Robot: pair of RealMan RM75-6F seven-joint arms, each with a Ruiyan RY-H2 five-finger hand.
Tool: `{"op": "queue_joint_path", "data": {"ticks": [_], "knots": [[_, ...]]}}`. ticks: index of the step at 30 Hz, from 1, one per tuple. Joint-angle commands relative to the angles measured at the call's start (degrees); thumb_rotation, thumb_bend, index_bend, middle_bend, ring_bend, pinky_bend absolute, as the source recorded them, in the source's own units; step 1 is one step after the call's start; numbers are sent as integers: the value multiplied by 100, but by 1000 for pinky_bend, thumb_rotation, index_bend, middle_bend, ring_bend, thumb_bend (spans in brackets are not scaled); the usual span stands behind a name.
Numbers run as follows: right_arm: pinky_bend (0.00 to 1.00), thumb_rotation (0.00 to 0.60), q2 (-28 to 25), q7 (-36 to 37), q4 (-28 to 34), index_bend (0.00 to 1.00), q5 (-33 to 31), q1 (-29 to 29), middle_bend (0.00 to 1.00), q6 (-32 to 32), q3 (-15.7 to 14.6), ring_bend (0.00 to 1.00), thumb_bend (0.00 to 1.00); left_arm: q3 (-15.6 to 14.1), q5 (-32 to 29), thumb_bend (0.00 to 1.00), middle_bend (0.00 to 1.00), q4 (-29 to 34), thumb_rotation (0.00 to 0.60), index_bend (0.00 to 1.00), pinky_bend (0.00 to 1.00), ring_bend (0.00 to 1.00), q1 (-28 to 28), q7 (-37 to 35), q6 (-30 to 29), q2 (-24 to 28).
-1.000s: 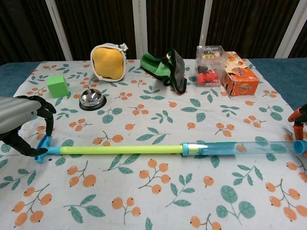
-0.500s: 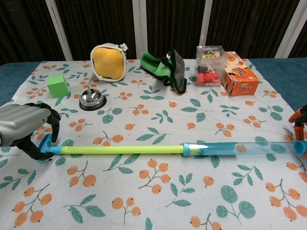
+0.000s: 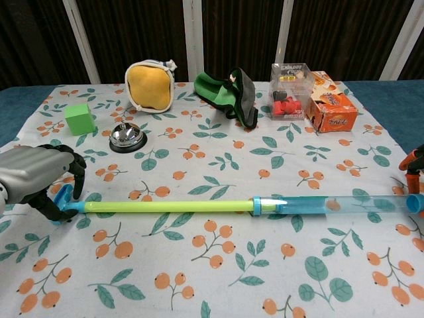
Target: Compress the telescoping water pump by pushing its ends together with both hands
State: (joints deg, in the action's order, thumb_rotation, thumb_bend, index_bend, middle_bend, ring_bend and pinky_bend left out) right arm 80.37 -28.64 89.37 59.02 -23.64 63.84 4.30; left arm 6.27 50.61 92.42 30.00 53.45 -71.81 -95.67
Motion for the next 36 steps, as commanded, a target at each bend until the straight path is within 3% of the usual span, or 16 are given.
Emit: {"op": "queue_joint_path", "data": {"ticks": [1, 11, 18, 31, 36], "knots": [[0, 600, 0, 0, 2, 638, 1, 0, 214, 1, -1, 0, 307, -5, -16, 425, 138, -10, 600, 499, 0, 0, 13, -1, 6, -13], [0, 600, -1, 1, 1, 638, 0, -1, 216, 7, -7, 0, 307, -66, -78, 427, 128, -123, 600, 485, 0, 0, 85, 19, 18, -115], [0, 600, -2, -1, 30, 639, 29, -3, 217, 21, -17, 0, 307, -92, 77, 503, 139, -97, 600, 548, 0, 0, 89, -138, -36, -98], [0, 600, -31, -7, 267, 656, 97, 3, 222, 128, 11, 0, 307, -192, 221, 524, 155, 138, 600, 585, 0, 0, 75, -198, -124, 8], [0, 600, -67, -17, 555, 663, -141, -32, 229, 112, 134, 0, 308, -168, 230, 524, 155, 386, 600, 588, 0, 0, 81, -204, -178, 55]]}}
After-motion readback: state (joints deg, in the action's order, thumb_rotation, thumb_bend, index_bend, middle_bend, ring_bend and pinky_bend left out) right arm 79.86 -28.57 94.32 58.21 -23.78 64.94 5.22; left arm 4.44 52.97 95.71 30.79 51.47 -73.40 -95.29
